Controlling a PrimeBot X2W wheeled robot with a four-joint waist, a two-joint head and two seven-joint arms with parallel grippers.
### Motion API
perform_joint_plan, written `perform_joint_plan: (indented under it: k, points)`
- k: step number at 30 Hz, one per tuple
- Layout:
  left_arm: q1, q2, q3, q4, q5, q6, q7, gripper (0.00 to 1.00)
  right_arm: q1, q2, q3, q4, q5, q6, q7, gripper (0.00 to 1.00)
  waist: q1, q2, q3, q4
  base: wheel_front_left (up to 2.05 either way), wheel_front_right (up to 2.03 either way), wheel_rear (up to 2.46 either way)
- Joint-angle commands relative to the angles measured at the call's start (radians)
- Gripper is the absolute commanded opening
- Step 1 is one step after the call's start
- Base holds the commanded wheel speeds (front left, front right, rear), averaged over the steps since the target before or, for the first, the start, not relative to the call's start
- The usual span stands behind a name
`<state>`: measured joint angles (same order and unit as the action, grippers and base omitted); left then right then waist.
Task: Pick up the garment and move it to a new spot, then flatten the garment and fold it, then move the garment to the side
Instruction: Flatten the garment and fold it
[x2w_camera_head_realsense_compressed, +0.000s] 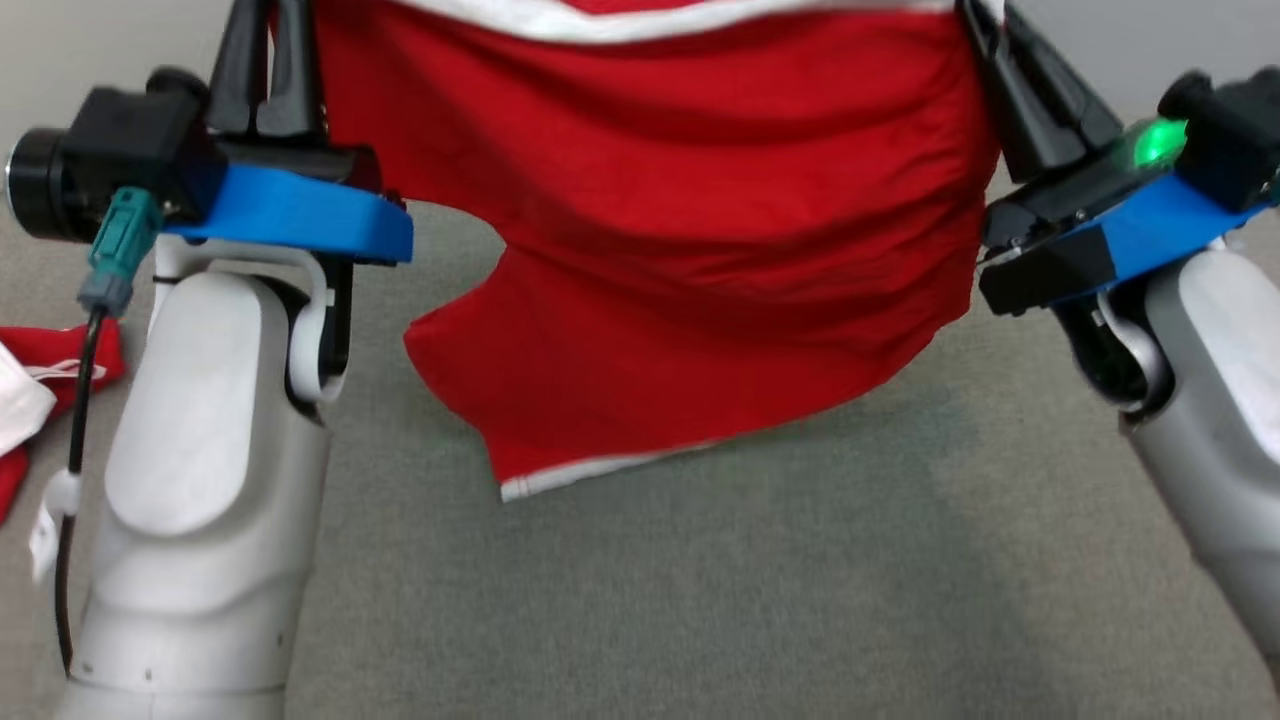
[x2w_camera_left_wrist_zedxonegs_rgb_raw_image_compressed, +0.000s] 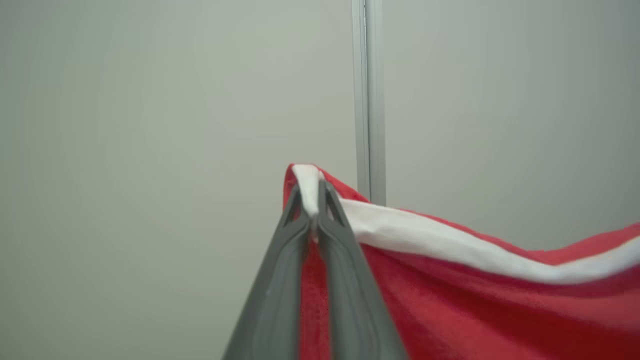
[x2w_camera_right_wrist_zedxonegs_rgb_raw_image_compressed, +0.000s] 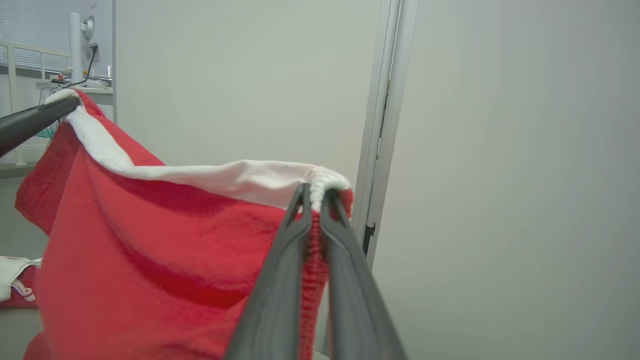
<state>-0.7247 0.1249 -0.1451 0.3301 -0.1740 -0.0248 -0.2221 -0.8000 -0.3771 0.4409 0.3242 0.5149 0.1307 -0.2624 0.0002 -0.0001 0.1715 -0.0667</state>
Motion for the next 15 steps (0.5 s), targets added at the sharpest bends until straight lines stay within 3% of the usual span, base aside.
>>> perform_joint_plan:
  k: [1,10,15]
  points:
    - [-0.044,0.0,-0.005,0.023,0.01,0.009,-0.001,0.0,-0.056,-0.009,0.004,0.019,-0.012,0.0,-0.004,0.0,-0.0002,0.0001,0.059,0.032,0.0,0.0,0.0]
    - [-0.385,-0.028,0.0,0.158,0.061,0.078,-0.043,0.0,-0.358,-0.028,-0.057,0.088,-0.171,0.0,-0.003,0.0,-0.0002,0.0001,0.205,0.067,0.0,0.0,0.0]
    - [-0.345,-0.056,-0.001,0.153,0.042,0.077,-0.043,0.0,-0.34,-0.022,-0.087,0.082,-0.245,0.0,-0.003,0.0,-0.0002,0.0001,0.231,0.089,0.0,0.0,0.0]
